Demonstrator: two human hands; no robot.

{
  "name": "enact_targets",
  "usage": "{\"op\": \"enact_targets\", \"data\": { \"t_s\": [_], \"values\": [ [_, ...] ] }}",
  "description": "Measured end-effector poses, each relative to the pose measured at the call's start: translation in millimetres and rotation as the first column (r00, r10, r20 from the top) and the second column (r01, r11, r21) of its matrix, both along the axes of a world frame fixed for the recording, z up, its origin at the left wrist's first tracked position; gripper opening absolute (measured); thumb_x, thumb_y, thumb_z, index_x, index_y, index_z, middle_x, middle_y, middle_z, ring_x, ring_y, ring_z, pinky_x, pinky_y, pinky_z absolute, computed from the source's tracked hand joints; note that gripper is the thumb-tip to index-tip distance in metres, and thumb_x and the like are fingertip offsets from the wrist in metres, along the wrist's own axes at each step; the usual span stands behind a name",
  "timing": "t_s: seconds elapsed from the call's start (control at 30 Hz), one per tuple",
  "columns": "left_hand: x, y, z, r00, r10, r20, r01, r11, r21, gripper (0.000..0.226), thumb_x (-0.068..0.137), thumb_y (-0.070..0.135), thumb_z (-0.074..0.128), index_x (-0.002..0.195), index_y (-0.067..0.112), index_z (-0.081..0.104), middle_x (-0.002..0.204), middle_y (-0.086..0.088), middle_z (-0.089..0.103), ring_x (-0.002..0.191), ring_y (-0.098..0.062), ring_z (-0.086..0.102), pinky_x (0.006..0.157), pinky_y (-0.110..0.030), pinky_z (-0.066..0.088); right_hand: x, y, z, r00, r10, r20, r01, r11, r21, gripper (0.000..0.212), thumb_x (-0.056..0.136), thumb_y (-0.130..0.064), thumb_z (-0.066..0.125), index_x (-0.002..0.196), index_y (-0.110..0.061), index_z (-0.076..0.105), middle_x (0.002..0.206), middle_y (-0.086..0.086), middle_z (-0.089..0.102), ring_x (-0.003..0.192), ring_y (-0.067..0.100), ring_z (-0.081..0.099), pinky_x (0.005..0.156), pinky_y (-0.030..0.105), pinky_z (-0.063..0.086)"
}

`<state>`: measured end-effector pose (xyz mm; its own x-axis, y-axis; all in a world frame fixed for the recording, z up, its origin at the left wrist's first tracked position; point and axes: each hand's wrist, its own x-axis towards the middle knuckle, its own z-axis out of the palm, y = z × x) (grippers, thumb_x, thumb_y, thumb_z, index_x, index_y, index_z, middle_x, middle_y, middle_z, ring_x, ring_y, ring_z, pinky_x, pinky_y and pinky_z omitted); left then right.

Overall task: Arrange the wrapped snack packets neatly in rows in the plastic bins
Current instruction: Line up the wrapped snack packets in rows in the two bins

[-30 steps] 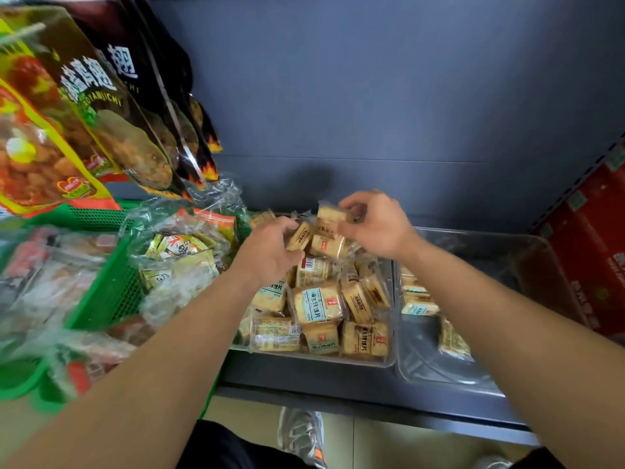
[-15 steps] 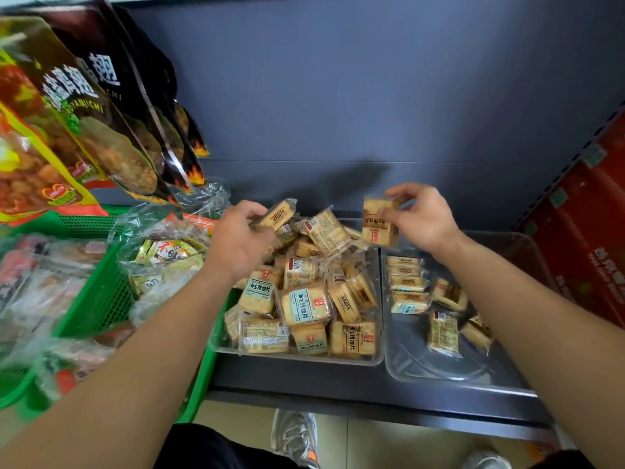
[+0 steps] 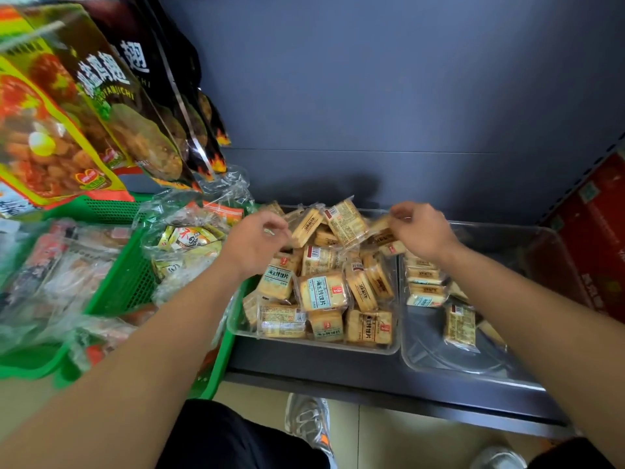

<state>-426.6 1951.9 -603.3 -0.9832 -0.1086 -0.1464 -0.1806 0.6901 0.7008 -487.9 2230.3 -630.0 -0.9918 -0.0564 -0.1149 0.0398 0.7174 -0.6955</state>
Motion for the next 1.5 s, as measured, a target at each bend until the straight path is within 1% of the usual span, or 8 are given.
{"op": "enact_targets", "data": {
  "t_s": [0.2,0.37,0.47,0.7,0.9,1.07,1.23,1.5],
  "values": [
    [31.4,-19.9,-10.3,0.976,-0.059,0.21,0.085,0.99,-0.116,0.04,0.095,0.024,0.069,0.131,0.014,0.056,0.127,0.002,0.058,0.112,-0.014,0.055,0.089,-0.023,0.037,11.4,-4.5,-8.1,0.991,0.131,-0.001,-0.13,0.984,0.126,0.056,0.095,-0.012,0.06,0.148,-0.011,0.045,0.144,0.013,0.055,0.132,0.035,0.052,0.109,0.049,0.045],
    [37.0,-19.3,-21.2,0.954,-0.071,0.29,0.126,0.976,-0.176,0.064,0.096,0.033,0.068,0.15,0.016,0.038,0.146,-0.008,0.053,0.13,-0.025,0.053,0.096,-0.026,0.036,7.6,5.3,-10.1,0.987,0.129,0.098,-0.139,0.985,0.102,0.062,0.097,-0.005,0.056,0.155,-0.014,0.035,0.146,0.01,0.055,0.132,0.031,0.053,0.109,0.044,0.041],
    [31.9,-19.3,-27.4,0.959,-0.047,0.281,0.102,0.977,-0.185,0.064,0.093,0.032,0.072,0.146,0.017,0.039,0.134,-0.005,0.059,0.112,-0.021,0.061,0.091,-0.028,0.044,2.7,8.7,-17.0,0.976,0.148,0.161,-0.155,0.987,0.031,0.068,0.099,-0.005,0.054,0.159,-0.022,0.026,0.14,-0.004,0.056,0.125,0.02,0.054,0.103,0.035,0.04],
    [26.8,-13.0,-28.1,0.956,0.023,0.294,0.014,0.992,-0.122,0.08,0.079,0.025,0.086,0.144,0.014,0.041,0.125,-0.003,0.061,0.113,-0.022,0.06,0.101,-0.038,0.048,6.2,10.1,-12.5,0.986,0.163,0.026,-0.165,0.967,0.193,0.054,0.095,-0.013,0.061,0.147,-0.018,0.047,0.144,0.011,0.049,0.137,0.034,0.044,0.108,0.038,0.037],
    [30.7,-12.6,-20.3,0.952,0.053,0.303,-0.039,0.998,-0.054,0.066,0.076,0.019,0.088,0.132,0.009,0.055,0.112,-0.004,0.067,0.108,-0.025,0.063,0.099,-0.038,0.05,28.6,1.3,12.9,0.98,0.172,-0.098,-0.151,0.969,0.196,0.045,0.095,-0.018,0.063,0.14,-0.016,0.056,0.138,0.005,0.055,0.124,0.025,0.056,0.105,0.039,0.046],
    [34.4,-19.6,-2.5,0.984,0.09,0.157,-0.096,0.995,0.033,0.035,0.084,-0.003,0.076,0.117,0.004,0.064,0.083,0.008,0.056,0.074,-0.002,0.053,0.057,-0.007,0.041,71.4,-44.5,28.7,0.835,0.525,-0.165,-0.472,0.838,0.275,0.038,0.088,-0.042,0.073,0.122,-0.027,0.064,0.117,-0.01,0.061,0.111,0.011,0.055,0.105,0.039,0.045],
    [46.0,-35.8,12.2,0.992,0.099,0.073,-0.107,0.987,0.116,0.026,0.083,0.0,0.078,0.1,0.014,0.064,0.088,0.006,0.063,0.079,-0.01,0.061,0.059,-0.012,0.043,81.7,-68.7,13.4,0.723,0.691,-0.015,-0.522,0.559,0.644,0.064,0.084,-0.057,0.07,0.138,-0.03,0.052,0.141,-0.004,0.052,0.134,0.021,0.041,0.116,0.046,0.025],
    [51.4,-34.0,27.9,0.993,0.111,-0.045,-0.102,0.981,0.167,0.028,0.082,0.003,0.08,0.103,0.017,0.068,0.094,0.006,0.068,0.085,-0.008,0.063,0.069,-0.015,0.048,85.3,-68.8,18.6,0.689,0.725,-0.018,-0.537,0.527,0.658,0.059,0.081,-0.058,0.073,0.133,-0.031,0.059,0.129,-0.006,0.047,0.126,0.019,0.034,0.113,0.045,0.023]
  ]
}}
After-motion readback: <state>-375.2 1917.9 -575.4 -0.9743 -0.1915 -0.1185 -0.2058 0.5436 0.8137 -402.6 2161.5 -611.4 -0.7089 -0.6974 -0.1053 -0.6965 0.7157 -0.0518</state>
